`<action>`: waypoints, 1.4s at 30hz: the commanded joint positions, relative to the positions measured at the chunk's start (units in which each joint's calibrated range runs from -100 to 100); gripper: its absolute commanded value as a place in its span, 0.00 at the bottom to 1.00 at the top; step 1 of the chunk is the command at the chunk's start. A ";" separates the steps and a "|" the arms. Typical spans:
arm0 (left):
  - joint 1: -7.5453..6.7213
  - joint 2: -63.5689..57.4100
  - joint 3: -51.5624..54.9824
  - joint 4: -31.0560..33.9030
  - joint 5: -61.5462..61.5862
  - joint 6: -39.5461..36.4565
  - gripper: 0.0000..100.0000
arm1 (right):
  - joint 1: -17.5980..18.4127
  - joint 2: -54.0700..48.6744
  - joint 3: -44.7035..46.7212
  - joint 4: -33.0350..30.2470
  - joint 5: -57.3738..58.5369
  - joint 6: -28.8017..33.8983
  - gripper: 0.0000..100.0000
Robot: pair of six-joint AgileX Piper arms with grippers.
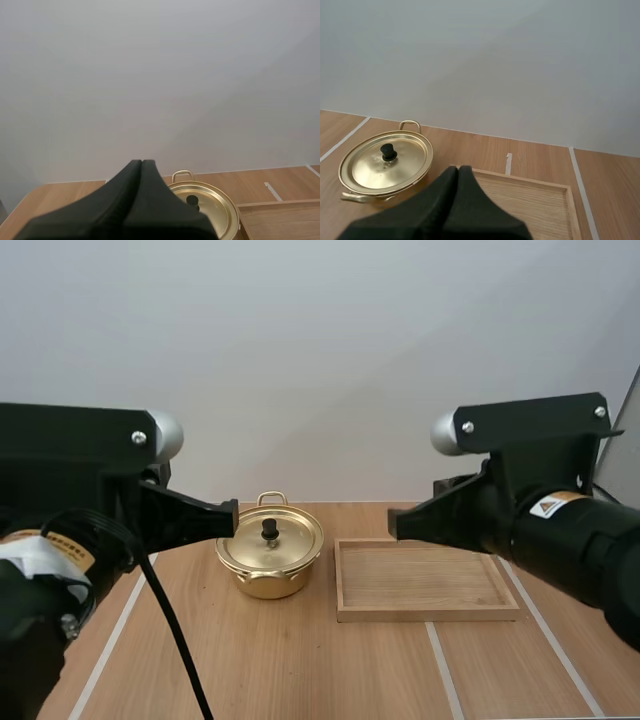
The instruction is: Open the pot, put the grape inside, and close it
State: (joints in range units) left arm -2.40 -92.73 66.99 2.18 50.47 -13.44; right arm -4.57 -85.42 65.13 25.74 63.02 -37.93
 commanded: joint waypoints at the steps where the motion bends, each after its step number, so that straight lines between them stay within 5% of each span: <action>1: 0.18 -0.83 4.96 0.72 -5.90 1.41 0.00 | -0.16 -1.43 3.05 0.08 -4.11 -2.86 0.00; 17: 0.18 -0.83 26.67 2.76 -22.90 2.35 0.00 | -0.16 -1.43 20.49 0.08 -21.28 -2.98 0.00; 42: 0.25 -5.96 30.34 2.76 -22.99 2.35 0.00 | -0.16 -1.43 30.61 -2.54 -33.80 -4.32 0.00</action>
State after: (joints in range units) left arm -2.28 -97.07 97.11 4.29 29.27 -11.21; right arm -4.57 -86.34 94.44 24.13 33.12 -41.10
